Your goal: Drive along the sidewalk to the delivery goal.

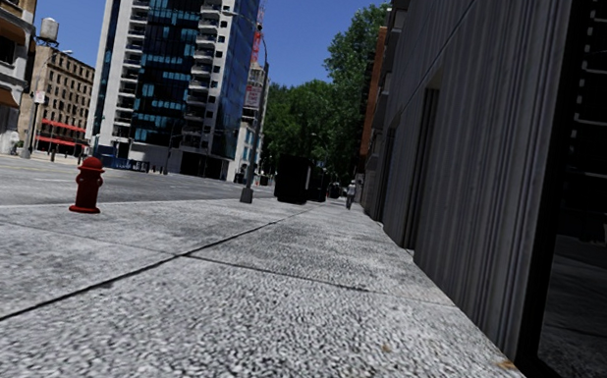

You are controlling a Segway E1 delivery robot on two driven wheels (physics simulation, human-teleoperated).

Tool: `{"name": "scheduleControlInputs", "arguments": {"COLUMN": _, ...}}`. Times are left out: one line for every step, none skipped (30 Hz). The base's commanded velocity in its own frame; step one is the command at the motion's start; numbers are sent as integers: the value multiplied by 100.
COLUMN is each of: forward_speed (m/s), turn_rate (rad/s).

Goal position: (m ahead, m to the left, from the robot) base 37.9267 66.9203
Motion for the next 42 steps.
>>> {"name": "scheduleControlInputs", "arguments": {"forward_speed": 85, "turn_rate": 0}}
{"name": "scheduleControlInputs", "arguments": {"forward_speed": 97, "turn_rate": 0}}
{"name": "scheduleControlInputs", "arguments": {"forward_speed": 104, "turn_rate": 0}}
{"name": "scheduleControlInputs", "arguments": {"forward_speed": 108, "turn_rate": 0}}
{"name": "scheduleControlInputs", "arguments": {"forward_speed": 109, "turn_rate": 0}}
{"name": "scheduleControlInputs", "arguments": {"forward_speed": 109, "turn_rate": 0}}
{"name": "scheduleControlInputs", "arguments": {"forward_speed": 110, "turn_rate": 0}}
{"name": "scheduleControlInputs", "arguments": {"forward_speed": 110, "turn_rate": 0}}
{"name": "scheduleControlInputs", "arguments": {"forward_speed": 110, "turn_rate": 0}}
{"name": "scheduleControlInputs", "arguments": {"forward_speed": 110, "turn_rate": 0}}
{"name": "scheduleControlInputs", "arguments": {"forward_speed": 110, "turn_rate": 0}}
{"name": "scheduleControlInputs", "arguments": {"forward_speed": 110, "turn_rate": 0}}
{"name": "scheduleControlInputs", "arguments": {"forward_speed": 110, "turn_rate": 0}}
{"name": "scheduleControlInputs", "arguments": {"forward_speed": 110, "turn_rate": 0}}
{"name": "scheduleControlInputs", "arguments": {"forward_speed": 110, "turn_rate": 0}}
{"name": "scheduleControlInputs", "arguments": {"forward_speed": 110, "turn_rate": 0}}
{"name": "scheduleControlInputs", "arguments": {"forward_speed": 110, "turn_rate": 0}}
{"name": "scheduleControlInputs", "arguments": {"forward_speed": 110, "turn_rate": 0}}
{"name": "scheduleControlInputs", "arguments": {"forward_speed": 110, "turn_rate": 0}}
{"name": "scheduleControlInputs", "arguments": {"forward_speed": 110, "turn_rate": 0}}
{"name": "scheduleControlInputs", "arguments": {"forward_speed": 110, "turn_rate": 0}}
{"name": "scheduleControlInputs", "arguments": {"forward_speed": 110, "turn_rate": 0}}
{"name": "scheduleControlInputs", "arguments": {"forward_speed": 111, "turn_rate": 0}}
{"name": "scheduleControlInputs", "arguments": {"forward_speed": 112, "turn_rate": 0}}
{"name": "scheduleControlInputs", "arguments": {"forward_speed": 114, "turn_rate": 0}}
{"name": "scheduleControlInputs", "arguments": {"forward_speed": 114, "turn_rate": 0}}
{"name": "scheduleControlInputs", "arguments": {"forward_speed": 114, "turn_rate": 0}}
{"name": "scheduleControlInputs", "arguments": {"forward_speed": 115, "turn_rate": 0}}
{"name": "scheduleControlInputs", "arguments": {"forward_speed": 115, "turn_rate": 0}}
{"name": "scheduleControlInputs", "arguments": {"forward_speed": 115, "turn_rate": 0}}
{"name": "scheduleControlInputs", "arguments": {"forward_speed": 115, "turn_rate": 0}}
{"name": "scheduleControlInputs", "arguments": {"forward_speed": 115, "turn_rate": 0}}
{"name": "scheduleControlInputs", "arguments": {"forward_speed": 115, "turn_rate": 0}}
{"name": "scheduleControlInputs", "arguments": {"forward_speed": 115, "turn_rate": 0}}
{"name": "scheduleControlInputs", "arguments": {"forward_speed": 115, "turn_rate": 0}}
{"name": "scheduleControlInputs", "arguments": {"forward_speed": 115, "turn_rate": 0}}
{"name": "scheduleControlInputs", "arguments": {"forward_speed": 115, "turn_rate": 0}}
{"name": "scheduleControlInputs", "arguments": {"forward_speed": 115, "turn_rate": 0}}
{"name": "scheduleControlInputs", "arguments": {"forward_speed": 115, "turn_rate": 0}}
{"name": "scheduleControlInputs", "arguments": {"forward_speed": 115, "turn_rate": 0}}
{"name": "scheduleControlInputs", "arguments": {"forward_speed": 116, "turn_rate": 0}}
{"name": "scheduleControlInputs", "arguments": {"forward_speed": 117, "turn_rate": 0}}
